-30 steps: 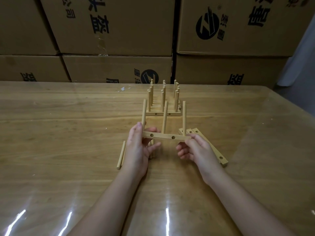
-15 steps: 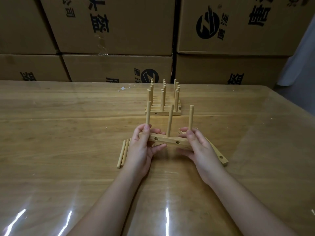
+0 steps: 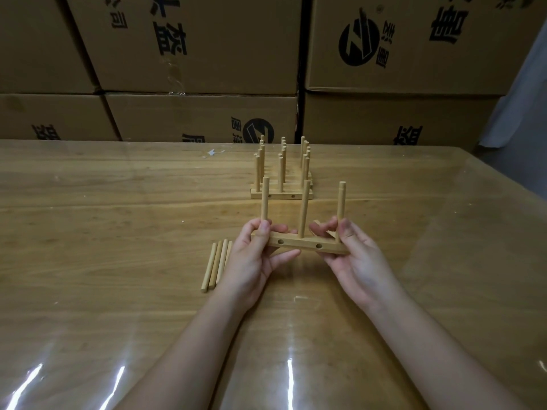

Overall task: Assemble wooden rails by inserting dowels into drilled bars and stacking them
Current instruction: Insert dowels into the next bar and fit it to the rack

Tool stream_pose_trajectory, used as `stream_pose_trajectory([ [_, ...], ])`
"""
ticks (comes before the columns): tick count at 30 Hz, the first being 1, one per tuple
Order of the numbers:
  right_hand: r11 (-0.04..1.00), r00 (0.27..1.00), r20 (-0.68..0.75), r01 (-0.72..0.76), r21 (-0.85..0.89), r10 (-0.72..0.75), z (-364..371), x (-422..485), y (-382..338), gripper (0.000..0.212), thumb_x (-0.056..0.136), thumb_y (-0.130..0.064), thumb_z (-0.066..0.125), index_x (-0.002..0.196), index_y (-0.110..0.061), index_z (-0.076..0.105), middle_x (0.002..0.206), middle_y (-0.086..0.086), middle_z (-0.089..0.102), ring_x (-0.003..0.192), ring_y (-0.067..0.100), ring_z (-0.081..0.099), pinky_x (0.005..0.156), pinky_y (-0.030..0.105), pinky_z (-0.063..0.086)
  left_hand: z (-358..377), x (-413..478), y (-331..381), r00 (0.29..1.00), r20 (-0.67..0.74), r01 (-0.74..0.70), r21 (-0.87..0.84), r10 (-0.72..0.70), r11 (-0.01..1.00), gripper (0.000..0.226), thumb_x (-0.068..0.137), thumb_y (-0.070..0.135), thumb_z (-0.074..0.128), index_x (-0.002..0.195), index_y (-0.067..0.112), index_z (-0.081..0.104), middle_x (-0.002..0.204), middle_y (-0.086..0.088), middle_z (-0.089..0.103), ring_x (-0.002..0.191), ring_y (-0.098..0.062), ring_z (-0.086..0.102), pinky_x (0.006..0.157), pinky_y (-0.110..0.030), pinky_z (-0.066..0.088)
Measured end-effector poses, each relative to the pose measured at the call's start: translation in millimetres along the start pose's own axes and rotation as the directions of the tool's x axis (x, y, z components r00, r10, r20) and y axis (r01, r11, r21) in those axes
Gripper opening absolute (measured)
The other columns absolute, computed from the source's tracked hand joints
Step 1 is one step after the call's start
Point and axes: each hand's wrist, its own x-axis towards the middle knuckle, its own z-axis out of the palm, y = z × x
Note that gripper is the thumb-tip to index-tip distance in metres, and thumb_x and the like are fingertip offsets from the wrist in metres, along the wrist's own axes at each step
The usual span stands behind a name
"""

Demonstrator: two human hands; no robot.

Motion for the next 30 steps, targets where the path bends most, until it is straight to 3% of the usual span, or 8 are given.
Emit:
stream_pose_trajectory([
  [13,0.997,0.999,0.020,-0.027,0.068,0.026,3.7,-1.6,-3.2,0.016,0.083,-0.023,0.058,0.088,-0.010,0.064,0.084,0.007,0.067,0.106,0.027,0.064,0.089,0.043,0.049,-2.1,1.4,-0.9,1.000,-0.005,-0.025,-0.015,0.025,1.000,0.018,0.086,0.024,0.054,0.095,0.010,0.051,0.084,-0.008,0.071,0.085,-0.022,0.071,0.060,-0.033,0.060],
  [20,0.992,0.994,0.055,-0.094,0.085,0.089,5.6,-2.1,-1.8,0.025,0.086,-0.022,0.055,0.099,-0.003,0.065,0.095,0.015,0.066,0.105,0.031,0.063,0.079,0.054,0.053,-5.7,2.0,-1.6,0.998,-0.050,-0.035,0.002,0.035,0.999,0.022,0.085,0.030,0.056,0.095,0.012,0.054,0.082,-0.007,0.071,0.081,-0.021,0.071,0.058,-0.031,0.059],
  [30,0.993,0.997,0.039,-0.070,0.094,0.067,10.8,-6.2,-2.0,0.016,0.085,-0.017,0.053,0.083,-0.002,0.059,0.088,0.014,0.062,0.106,0.033,0.063,0.077,0.053,0.055,-7.8,3.1,0.0,0.998,-0.054,-0.023,0.022,0.024,0.999,0.022,0.085,0.031,0.054,0.093,0.011,0.053,0.080,-0.007,0.070,0.080,-0.021,0.071,0.056,-0.031,0.059],
])
